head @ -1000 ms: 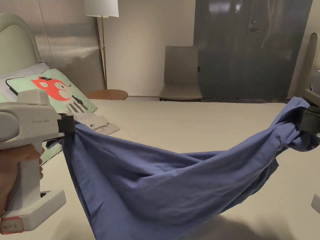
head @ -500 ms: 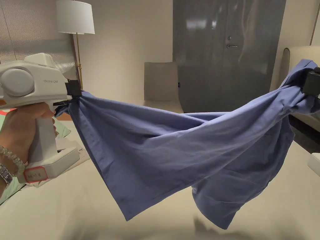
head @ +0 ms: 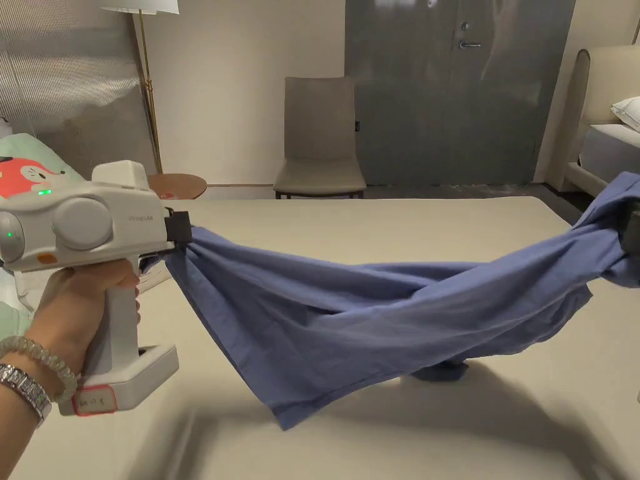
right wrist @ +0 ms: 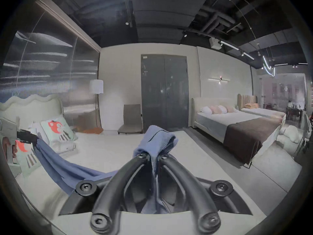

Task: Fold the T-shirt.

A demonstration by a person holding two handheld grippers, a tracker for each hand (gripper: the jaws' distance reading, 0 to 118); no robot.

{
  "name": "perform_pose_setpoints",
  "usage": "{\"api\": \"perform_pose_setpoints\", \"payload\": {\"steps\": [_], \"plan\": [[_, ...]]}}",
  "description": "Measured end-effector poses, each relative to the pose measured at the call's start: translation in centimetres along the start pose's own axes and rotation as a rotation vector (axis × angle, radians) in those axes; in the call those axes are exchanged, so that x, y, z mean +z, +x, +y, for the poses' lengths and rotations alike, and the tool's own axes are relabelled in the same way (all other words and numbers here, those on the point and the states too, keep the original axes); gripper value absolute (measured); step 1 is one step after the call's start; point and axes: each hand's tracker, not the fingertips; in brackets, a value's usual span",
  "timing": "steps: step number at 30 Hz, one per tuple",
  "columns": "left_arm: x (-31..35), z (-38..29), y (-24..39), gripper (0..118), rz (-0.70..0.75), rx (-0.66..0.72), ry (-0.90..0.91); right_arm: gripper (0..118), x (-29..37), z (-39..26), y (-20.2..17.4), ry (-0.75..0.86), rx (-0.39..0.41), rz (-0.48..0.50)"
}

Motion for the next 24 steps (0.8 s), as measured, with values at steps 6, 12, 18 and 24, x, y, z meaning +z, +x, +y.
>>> {"api": "perform_pose_setpoints", "payload": {"steps": [6,12,18,24], "plan": [[4.7,-8.9,-1.8,2,-0.002,-0.015,-0.138,6,6.4,-7.7,1.2,-0.141,-0.022,-0.01],[9.9,-19.7,-4.0,2,0.067,-0.014,-0.281,6,13.4,-15.3,2.0,-0.298,-0.065,-0.027],[12.7,-28.0,-5.5,2,0.107,0.032,-0.387,6,17.8,-22.1,3.1,-0.474,-0.111,-0.076],[12.5,-31.5,-6.6,2,0.14,0.049,-0.45,6,19.0,-26.6,4.7,-0.648,-0.125,-0.121]]}}
